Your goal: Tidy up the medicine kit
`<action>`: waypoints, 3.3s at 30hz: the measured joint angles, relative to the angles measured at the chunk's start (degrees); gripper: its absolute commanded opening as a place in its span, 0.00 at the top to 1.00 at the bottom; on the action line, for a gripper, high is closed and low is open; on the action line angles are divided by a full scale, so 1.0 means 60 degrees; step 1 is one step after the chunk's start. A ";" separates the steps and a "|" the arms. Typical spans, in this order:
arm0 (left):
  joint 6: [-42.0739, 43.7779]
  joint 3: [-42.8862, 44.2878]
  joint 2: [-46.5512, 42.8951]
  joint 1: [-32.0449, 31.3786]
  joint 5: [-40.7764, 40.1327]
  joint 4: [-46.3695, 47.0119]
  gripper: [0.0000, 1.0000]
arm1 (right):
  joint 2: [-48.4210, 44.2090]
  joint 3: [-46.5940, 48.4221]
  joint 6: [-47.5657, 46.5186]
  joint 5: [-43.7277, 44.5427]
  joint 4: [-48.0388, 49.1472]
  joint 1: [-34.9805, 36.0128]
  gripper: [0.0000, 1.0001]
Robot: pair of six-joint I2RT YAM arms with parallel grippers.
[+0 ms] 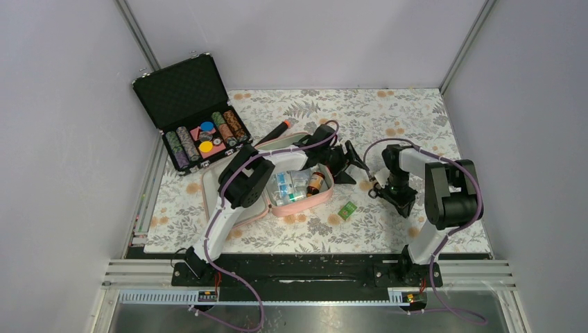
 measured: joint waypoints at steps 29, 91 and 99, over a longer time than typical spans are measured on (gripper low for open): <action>0.0339 -0.1501 -0.0135 0.0933 0.0714 0.5140 0.34 | -0.0958 -0.0827 -0.0459 0.0091 0.0466 0.0058 1.00; 0.6014 -0.2379 0.0124 -0.1566 -0.1206 0.6655 1.00 | -0.0481 -0.0149 -0.0073 -0.0328 -0.0386 -0.0109 0.65; 0.7202 -0.3406 -0.0576 -0.1461 -0.0433 0.6947 1.00 | -0.2084 0.1796 -0.0390 -0.3115 -0.1566 -0.1577 0.42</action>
